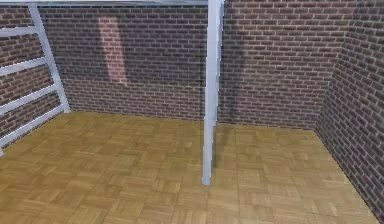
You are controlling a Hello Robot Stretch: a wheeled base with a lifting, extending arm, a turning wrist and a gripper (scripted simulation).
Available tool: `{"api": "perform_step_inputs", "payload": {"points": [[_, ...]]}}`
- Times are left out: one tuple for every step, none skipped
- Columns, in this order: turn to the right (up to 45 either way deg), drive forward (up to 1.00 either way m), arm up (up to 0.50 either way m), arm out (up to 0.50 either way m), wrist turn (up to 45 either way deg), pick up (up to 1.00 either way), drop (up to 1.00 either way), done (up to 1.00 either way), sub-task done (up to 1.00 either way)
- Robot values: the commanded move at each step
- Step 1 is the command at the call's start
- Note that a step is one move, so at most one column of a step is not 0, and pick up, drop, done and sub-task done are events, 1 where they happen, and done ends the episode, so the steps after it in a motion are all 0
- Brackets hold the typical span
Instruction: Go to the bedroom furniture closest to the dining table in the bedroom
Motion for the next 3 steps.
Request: {"api": "perform_step_inputs", "payload": {"points": [[9.0,0.00,0.00,0.00,0.0,0.00,0.00,0.00,0.00],[0.0,0.75,0.00,0.00,0.0,0.00,0.00,0.00,0.00],[-45.0,0.00,0.00,0.00,0.0,0.00,0.00,0.00,0.00]]}}
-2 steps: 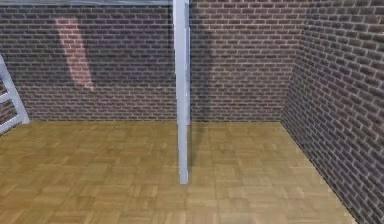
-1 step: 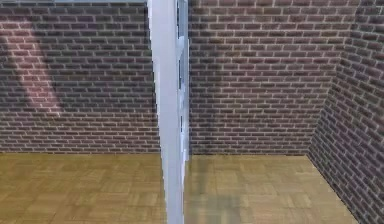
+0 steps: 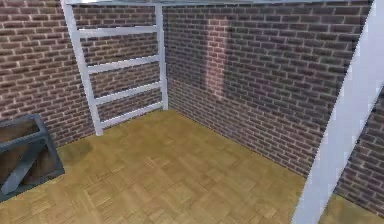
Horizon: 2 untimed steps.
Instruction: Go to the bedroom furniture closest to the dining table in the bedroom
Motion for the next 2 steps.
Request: {"api": "perform_step_inputs", "payload": {"points": [[-45.0,0.00,0.00,0.00,0.0,0.00,0.00,0.00,0.00],[-42.0,0.00,0.00,0.00,0.0,0.00,0.00,0.00,0.00]]}}
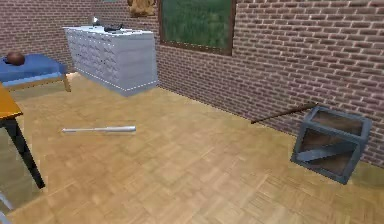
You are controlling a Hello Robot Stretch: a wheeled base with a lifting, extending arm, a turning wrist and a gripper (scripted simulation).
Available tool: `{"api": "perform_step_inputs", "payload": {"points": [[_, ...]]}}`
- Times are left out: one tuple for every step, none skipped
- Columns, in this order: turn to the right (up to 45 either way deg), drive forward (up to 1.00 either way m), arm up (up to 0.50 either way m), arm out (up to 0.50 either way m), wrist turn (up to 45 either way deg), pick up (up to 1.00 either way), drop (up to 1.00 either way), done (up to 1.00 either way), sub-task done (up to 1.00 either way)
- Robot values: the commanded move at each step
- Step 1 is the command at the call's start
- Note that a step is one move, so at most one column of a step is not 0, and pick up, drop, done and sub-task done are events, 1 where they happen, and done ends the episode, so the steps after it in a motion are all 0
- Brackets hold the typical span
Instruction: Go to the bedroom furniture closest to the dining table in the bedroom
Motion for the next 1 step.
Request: {"api": "perform_step_inputs", "payload": {"points": [[0.0,1.00,0.00,0.00,0.0,0.00,0.00,0.00,0.00]]}}
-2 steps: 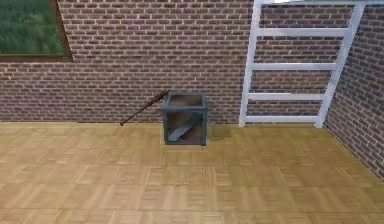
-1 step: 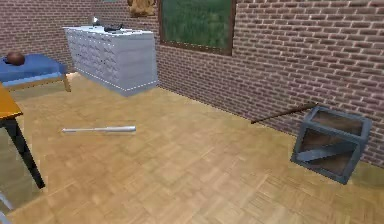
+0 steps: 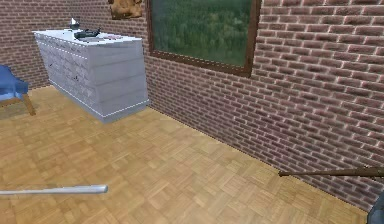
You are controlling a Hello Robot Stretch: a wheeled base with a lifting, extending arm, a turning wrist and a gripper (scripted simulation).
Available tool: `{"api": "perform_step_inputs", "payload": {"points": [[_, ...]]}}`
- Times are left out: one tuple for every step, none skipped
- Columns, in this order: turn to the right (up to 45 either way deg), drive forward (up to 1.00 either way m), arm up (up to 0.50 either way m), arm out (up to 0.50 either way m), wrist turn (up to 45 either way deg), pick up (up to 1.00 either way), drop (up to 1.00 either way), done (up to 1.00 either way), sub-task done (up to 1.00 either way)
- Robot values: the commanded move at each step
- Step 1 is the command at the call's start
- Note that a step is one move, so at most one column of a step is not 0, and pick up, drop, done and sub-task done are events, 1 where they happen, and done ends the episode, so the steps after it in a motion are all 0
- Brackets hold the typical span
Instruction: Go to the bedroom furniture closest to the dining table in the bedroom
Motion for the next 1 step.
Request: {"api": "perform_step_inputs", "payload": {"points": [[-3.0,0.00,0.00,0.00,0.0,0.00,0.00,0.00,0.00]]}}
